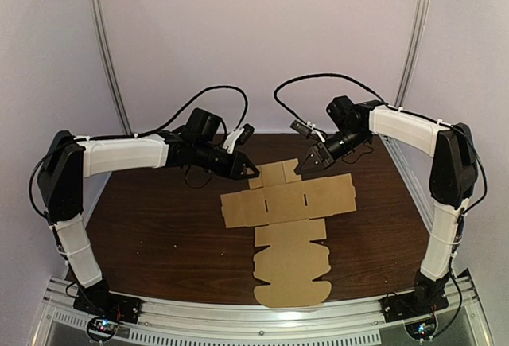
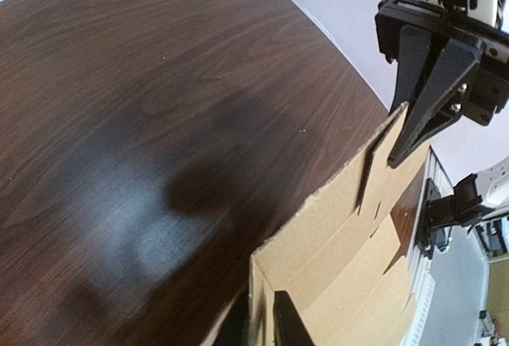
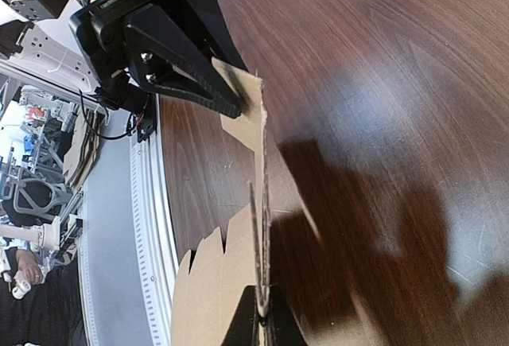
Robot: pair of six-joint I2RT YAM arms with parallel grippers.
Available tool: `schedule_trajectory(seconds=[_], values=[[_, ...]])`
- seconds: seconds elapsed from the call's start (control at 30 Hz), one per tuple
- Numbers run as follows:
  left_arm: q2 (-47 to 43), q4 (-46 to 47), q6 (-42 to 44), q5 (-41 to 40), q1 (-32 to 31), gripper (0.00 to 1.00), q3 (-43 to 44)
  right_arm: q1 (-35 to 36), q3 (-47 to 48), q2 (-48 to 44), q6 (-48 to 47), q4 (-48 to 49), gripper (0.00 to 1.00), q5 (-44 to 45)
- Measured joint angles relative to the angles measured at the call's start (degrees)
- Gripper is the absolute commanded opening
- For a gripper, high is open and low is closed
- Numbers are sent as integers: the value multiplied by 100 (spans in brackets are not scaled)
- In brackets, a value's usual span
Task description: Fold the paper box
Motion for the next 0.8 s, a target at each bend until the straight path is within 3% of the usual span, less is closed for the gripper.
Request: schedule_trajectory(seconds=[0.13, 0.2, 0.37, 0.63, 0.8], values=[[-177, -260, 208, -234, -31, 38, -4, -9, -2, -20, -72, -17, 0, 33], [-411, -315, 323, -407, -22, 41, -111, -28, -24, -72, -144, -52, 0, 24], [-1113, -105, 376, -684, 251, 41, -675, -160, -35, -356, -439, -363, 0, -133], [-256, 398, 284, -369, 468, 39, -719, -190, -120, -527, -485, -433, 0, -280], [-229, 695, 260, 85, 428, 39, -699, -190, -122, -527, -389, -334, 0, -271]])
